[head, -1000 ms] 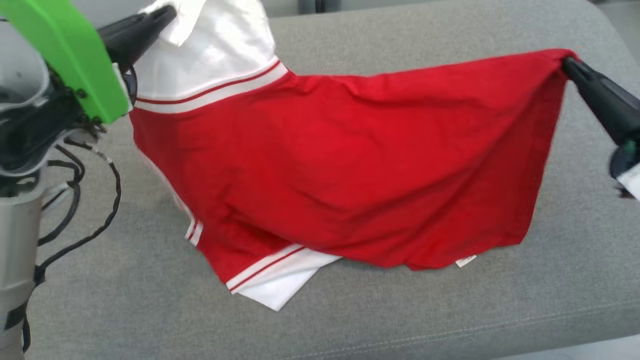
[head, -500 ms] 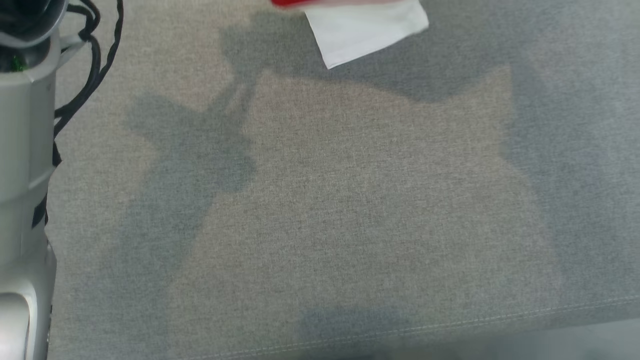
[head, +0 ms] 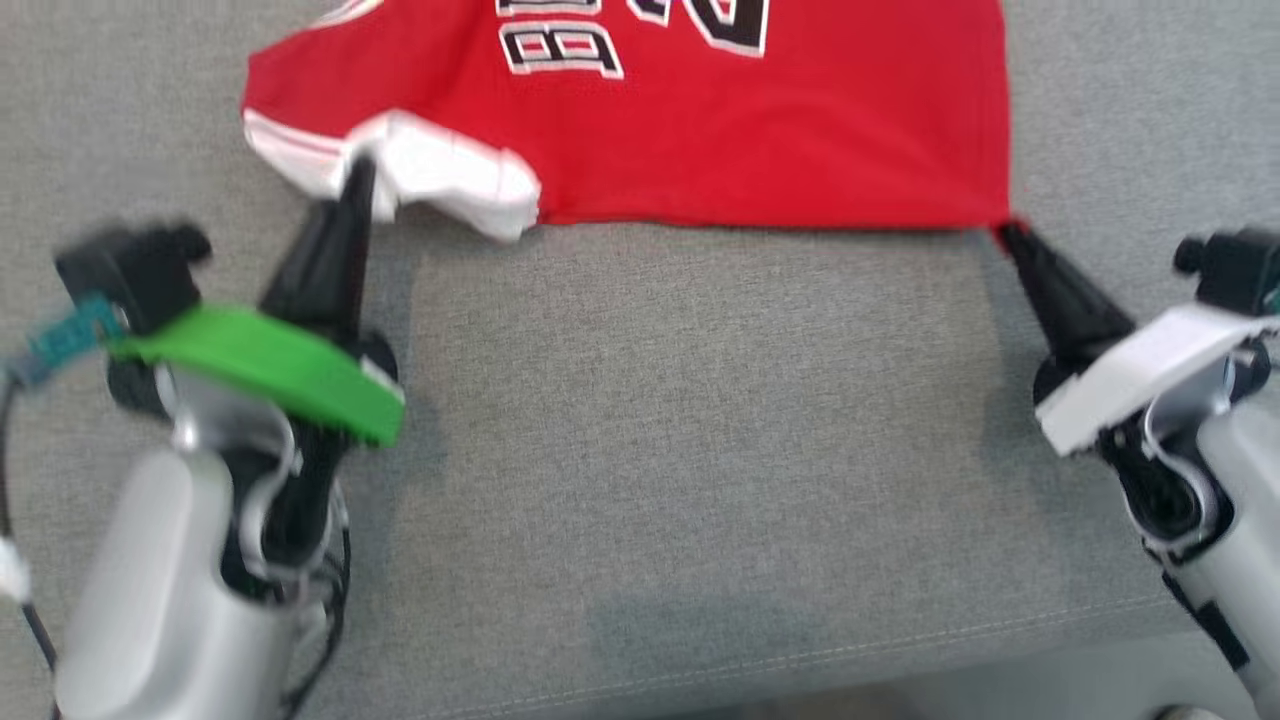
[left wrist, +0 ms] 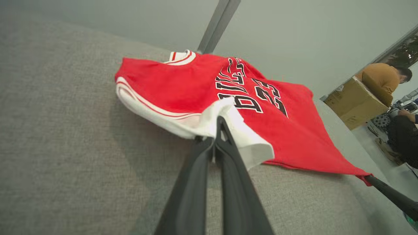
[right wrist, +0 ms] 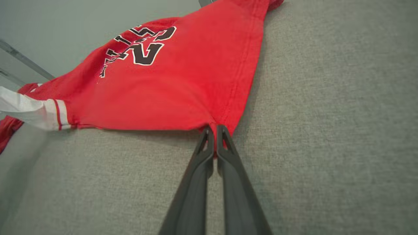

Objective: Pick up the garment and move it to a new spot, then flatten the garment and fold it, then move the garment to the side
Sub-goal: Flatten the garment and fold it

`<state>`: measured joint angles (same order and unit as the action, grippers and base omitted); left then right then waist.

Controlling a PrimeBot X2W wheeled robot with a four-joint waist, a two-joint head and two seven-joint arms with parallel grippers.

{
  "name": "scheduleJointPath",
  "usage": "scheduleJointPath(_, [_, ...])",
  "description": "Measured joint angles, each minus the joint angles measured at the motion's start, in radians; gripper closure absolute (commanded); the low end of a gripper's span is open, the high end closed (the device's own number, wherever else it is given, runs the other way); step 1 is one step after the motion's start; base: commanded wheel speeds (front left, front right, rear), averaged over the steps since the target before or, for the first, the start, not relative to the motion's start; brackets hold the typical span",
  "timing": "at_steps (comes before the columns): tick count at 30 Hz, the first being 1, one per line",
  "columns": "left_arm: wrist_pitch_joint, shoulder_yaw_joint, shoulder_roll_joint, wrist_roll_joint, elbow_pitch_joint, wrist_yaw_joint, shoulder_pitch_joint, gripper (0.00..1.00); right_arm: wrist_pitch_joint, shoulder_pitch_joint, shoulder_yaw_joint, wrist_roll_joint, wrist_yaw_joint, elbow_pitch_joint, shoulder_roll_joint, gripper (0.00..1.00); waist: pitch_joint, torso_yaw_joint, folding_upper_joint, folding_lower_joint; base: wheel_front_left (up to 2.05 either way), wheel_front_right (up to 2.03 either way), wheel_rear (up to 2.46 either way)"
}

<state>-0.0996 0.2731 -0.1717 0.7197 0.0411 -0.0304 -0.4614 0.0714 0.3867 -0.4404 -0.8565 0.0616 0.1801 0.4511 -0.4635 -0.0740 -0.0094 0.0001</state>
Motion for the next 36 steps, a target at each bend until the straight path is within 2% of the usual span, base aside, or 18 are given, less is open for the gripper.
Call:
scheduleJointPath(2, [0.039,-0.007,0.009,0.014,-0.019,-0.006,0.094,1.00,0.010,-0.039,-0.019,0.012,0.011,0.034,0.008,1.00,0.022,-0.004,0.0000,0.0000,0.00,0.00,0.00])
scheduleJointPath(6, [0.076,0.003,0.056,0.067,-0.025,-0.004,0.207,1.00,0.039,-0.077,-0.016,0.011,0.012,0.074,0.015,1.00,0.071,-0.009,0.0000,-0.0001,0.00,0.00,0.00])
scheduleJointPath(8, [0.084,0.035,0.079,0.095,-0.012,0.014,0.261,1.00,0.061,-0.103,-0.005,0.008,0.017,0.076,0.026,1.00,0.107,-0.007,0.0000,-0.0001,0.00,0.00,0.00])
scheduleJointPath(14, [0.120,0.043,0.080,0.122,-0.011,0.040,0.345,1.00,0.095,-0.168,0.003,0.013,0.022,0.084,0.059,1.00,0.169,0.013,0.0000,-0.0001,0.00,0.00,0.00])
scheduleJointPath(18, [0.127,0.043,0.059,0.137,-0.010,0.055,0.403,1.00,0.107,-0.210,-0.015,0.017,0.026,0.082,0.058,1.00,0.210,0.027,0.0000,-0.0001,0.00,0.00,0.00])
scheduleJointPath(24, [0.136,0.014,0.034,0.140,0.057,0.066,0.430,1.00,0.144,-0.235,0.030,-0.006,0.034,0.022,0.059,1.00,0.263,0.037,0.0000,-0.0001,0.00,0.00,0.00])
scheduleJointPath(28, [0.133,-0.018,-0.014,0.140,0.151,0.066,0.432,1.00,0.151,-0.234,0.070,-0.008,0.035,-0.062,0.086,1.00,0.304,0.040,0.0000,-0.0001,0.00,0.00,0.00])
scheduleJointPath(36, [0.060,-0.081,-0.108,0.140,0.398,0.058,0.432,1.00,0.158,-0.230,0.169,-0.051,0.044,-0.284,0.171,1.00,0.368,0.026,0.0000,-0.0001,0.00,0.00,0.00])
